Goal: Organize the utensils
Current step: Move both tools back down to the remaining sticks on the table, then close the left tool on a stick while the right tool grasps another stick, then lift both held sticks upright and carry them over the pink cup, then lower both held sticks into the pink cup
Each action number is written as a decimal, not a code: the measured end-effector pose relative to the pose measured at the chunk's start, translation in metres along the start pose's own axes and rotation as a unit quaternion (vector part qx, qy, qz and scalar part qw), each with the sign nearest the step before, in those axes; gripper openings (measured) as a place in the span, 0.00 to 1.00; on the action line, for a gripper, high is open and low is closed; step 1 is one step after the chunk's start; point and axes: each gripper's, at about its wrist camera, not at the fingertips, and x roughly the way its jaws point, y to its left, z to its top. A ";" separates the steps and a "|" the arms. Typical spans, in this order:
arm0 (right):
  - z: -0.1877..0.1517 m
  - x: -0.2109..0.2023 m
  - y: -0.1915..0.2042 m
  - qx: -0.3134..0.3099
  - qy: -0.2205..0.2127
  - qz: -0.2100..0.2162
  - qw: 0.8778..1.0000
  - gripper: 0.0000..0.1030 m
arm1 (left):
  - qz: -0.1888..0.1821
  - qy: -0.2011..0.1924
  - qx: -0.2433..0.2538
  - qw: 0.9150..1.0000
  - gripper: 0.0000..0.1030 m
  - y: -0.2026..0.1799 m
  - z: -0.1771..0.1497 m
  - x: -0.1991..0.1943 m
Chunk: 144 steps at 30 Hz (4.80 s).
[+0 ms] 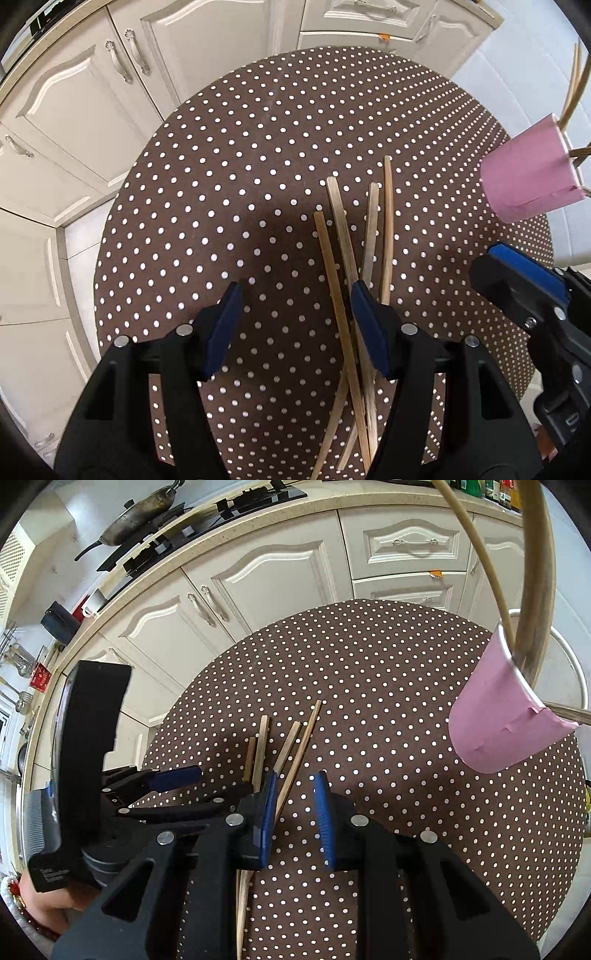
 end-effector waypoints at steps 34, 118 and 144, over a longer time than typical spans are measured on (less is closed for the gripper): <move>0.019 0.062 0.036 -0.045 0.076 0.038 0.995 0.19 | -0.011 -0.030 -0.100 0.994 0.06 0.075 -0.015 -0.013; -0.024 -0.278 -0.033 0.067 -0.302 -0.052 0.949 0.04 | -0.191 -0.294 0.109 0.930 0.06 -0.110 -0.003 -0.281; 0.019 -0.269 -0.101 0.100 -0.339 -0.097 0.930 0.04 | -0.163 -0.298 0.118 0.933 0.06 -0.180 0.069 -0.236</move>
